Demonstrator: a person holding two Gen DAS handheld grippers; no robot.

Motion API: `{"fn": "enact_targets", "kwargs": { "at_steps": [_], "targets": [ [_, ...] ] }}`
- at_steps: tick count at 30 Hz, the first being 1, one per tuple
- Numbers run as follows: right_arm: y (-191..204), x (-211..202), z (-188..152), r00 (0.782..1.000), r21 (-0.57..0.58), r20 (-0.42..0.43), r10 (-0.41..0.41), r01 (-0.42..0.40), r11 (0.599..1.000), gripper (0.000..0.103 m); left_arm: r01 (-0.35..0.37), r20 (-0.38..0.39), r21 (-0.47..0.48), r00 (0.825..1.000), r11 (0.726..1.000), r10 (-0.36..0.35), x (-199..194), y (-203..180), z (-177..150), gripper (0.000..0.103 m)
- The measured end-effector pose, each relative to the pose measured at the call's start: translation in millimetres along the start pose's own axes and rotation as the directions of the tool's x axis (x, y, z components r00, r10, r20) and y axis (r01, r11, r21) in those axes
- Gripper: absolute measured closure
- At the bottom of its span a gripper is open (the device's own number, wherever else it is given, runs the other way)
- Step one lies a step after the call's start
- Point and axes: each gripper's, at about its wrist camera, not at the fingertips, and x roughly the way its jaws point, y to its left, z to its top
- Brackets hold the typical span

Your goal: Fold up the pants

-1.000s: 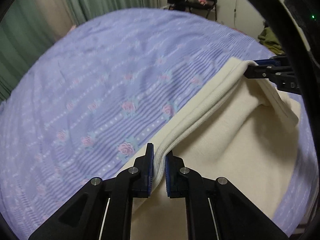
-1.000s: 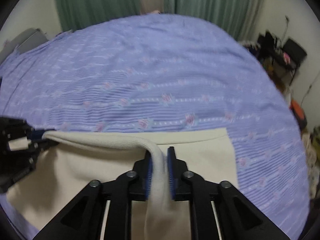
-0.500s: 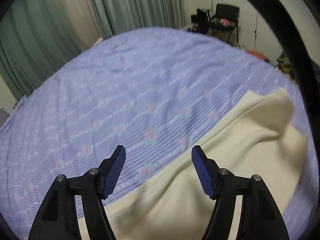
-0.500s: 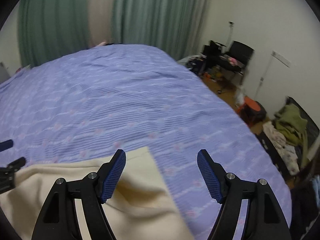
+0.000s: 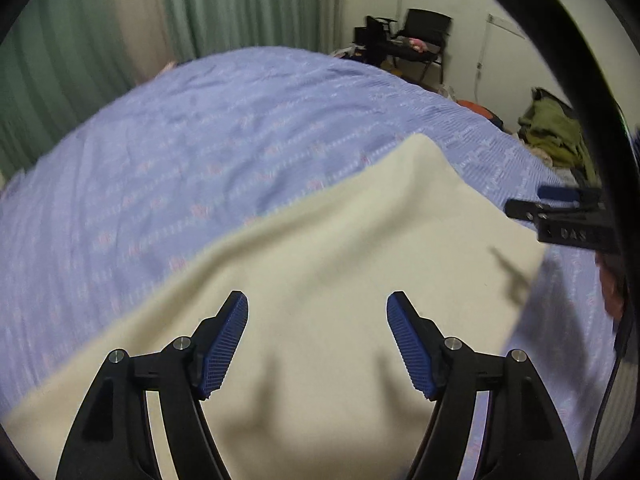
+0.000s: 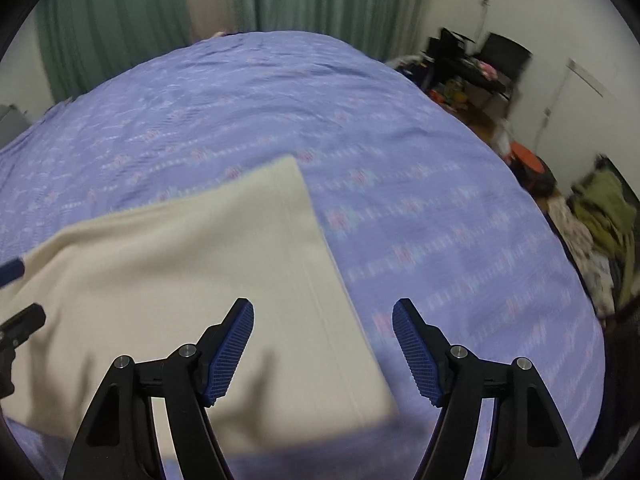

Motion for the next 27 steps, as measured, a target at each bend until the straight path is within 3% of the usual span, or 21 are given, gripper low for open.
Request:
{"fn": "enact_targets", "kwargs": {
  "at_steps": [3, 8, 11, 14, 17, 22, 24, 27],
  "targets": [
    [-13, -22, -27, 1.000, 0.073, -0.017, 0.010, -0.009, 0.997, 0.031, 0.002, -0.004, -0.096, 1.000, 0.995, -0.002, -20, -1, -17, 0.032],
    [-1, -87, -51, 1.000, 0.007, 0.018, 0.016, -0.016, 1.000, 0.031, -0.033, 0.005, -0.279, 0.999, 0.960, 0.036, -71, 8, -39, 0.031],
    [16, -129, -52, 0.995, -0.062, 0.055, 0.083, -0.080, 0.995, 0.031, -0.075, 0.044, -0.366, 0.994, 0.928, 0.098, -121, 7, -54, 0.023],
    [42, -169, -55, 0.977, -0.162, 0.075, 0.201, -0.187, 0.969, 0.031, -0.121, 0.089, -0.438, 0.980, 0.891, 0.177, -176, 9, -74, 0.018],
    [71, -201, -63, 0.952, -0.261, 0.086, 0.293, -0.263, 0.929, 0.031, -0.210, 0.095, -0.495, 0.951, 0.843, 0.293, -232, 12, -100, 0.016],
    [118, -242, -93, 0.897, -0.386, 0.063, 0.437, -0.382, 0.840, 0.031, -0.349, 0.034, -0.530, 0.902, 0.773, 0.430, -296, 25, -143, 0.016],
    [134, -251, -105, 0.872, -0.401, 0.047, 0.487, -0.430, 0.809, 0.031, -0.412, 0.001, -0.542, 0.871, 0.732, 0.490, -320, 37, -167, 0.016],
    [167, -263, -126, 0.816, -0.420, 0.009, 0.578, -0.522, 0.743, 0.031, -0.494, -0.040, -0.546, 0.822, 0.677, 0.567, -342, 51, -201, 0.016]
  ]
}}
